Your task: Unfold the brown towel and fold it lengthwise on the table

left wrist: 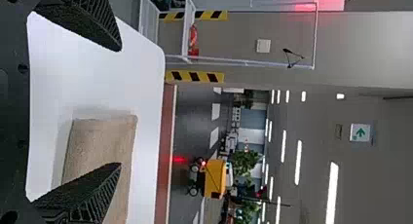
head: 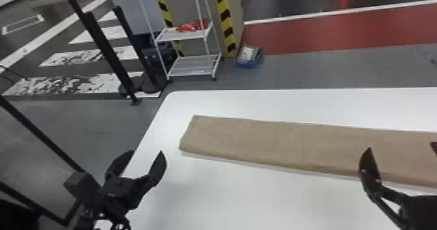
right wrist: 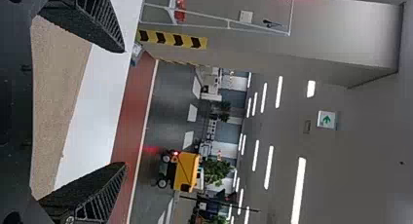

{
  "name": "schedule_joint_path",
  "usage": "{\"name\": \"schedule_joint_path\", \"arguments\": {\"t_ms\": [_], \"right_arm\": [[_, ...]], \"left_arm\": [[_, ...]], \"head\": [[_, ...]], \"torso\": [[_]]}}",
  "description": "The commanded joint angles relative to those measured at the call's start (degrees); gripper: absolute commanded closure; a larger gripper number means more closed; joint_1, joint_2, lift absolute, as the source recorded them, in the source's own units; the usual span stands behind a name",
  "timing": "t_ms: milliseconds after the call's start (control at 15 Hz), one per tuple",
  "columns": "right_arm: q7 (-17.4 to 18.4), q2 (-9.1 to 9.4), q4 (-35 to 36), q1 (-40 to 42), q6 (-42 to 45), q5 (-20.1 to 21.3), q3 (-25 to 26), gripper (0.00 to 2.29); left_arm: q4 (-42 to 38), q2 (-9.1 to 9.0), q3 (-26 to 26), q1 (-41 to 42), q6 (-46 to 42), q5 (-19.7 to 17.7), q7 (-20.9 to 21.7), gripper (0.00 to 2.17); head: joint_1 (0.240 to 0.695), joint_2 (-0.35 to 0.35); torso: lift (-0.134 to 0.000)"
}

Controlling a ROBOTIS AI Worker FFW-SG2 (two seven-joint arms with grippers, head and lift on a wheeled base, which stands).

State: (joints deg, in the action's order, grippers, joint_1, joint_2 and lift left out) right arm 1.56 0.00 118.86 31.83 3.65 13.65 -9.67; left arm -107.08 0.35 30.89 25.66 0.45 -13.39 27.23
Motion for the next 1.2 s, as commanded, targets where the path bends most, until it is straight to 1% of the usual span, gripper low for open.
{"name": "schedule_joint_path", "arguments": {"t_ms": [0,67,200,267,333,600,733,1000,1133], "right_arm": [[-0.1,0.05,0.0,0.0,-1.9,-0.1,0.1,0.05],[-0.1,0.05,-0.1,0.1,-2.0,-0.1,0.1,0.05],[-0.6,0.05,-0.2,0.1,-2.6,-0.4,0.2,0.05],[-0.9,0.05,-0.3,0.1,-2.4,-0.7,0.3,0.05],[-0.9,0.05,-0.5,0.1,-2.2,-1.3,0.4,0.05],[-1.4,0.05,-0.6,0.0,-2.4,-1.7,0.7,0.05],[-1.5,0.05,-0.9,-0.3,-2.4,-2.1,0.7,0.05],[-1.5,0.05,-1.0,-0.5,-2.7,-2.1,0.6,0.06],[-1.5,0.05,-1.0,-0.5,-2.9,-2.1,0.6,0.06]], "left_arm": [[-0.9,-0.5,-1.6,2.2,-1.4,0.6,-1.6,0.03],[-1.5,-0.5,-2.5,3.3,-2.9,0.6,-3.4,0.03],[-2.7,-0.5,-4.8,5.5,-5.9,0.8,-8.6,0.03],[-3.0,-0.5,-6.7,6.9,-9.3,2.1,-10.6,0.03],[-3.1,-0.5,-8.0,7.8,-11.4,2.6,-11.7,0.03],[-3.8,-0.5,-8.2,8.5,-11.6,2.8,-12.1,0.03],[-4.1,-0.5,-9.1,9.0,-11.6,4.4,-13.3,0.03],[-4.1,-0.5,-9.5,9.1,-10.9,5.2,-15.4,0.03],[-4.1,-0.5,-9.6,9.1,-10.3,5.2,-15.5,0.03]], "head": [[0.695,0.35],[0.695,0.35],[0.695,0.35],[0.695,0.35],[0.695,0.35],[0.695,0.346],[0.695,0.346],[0.695,0.34],[0.695,0.343]], "torso": [[-0.117],[-0.117],[-0.117],[-0.117],[-0.117],[-0.117],[-0.117],[-0.117],[-0.117]]}}
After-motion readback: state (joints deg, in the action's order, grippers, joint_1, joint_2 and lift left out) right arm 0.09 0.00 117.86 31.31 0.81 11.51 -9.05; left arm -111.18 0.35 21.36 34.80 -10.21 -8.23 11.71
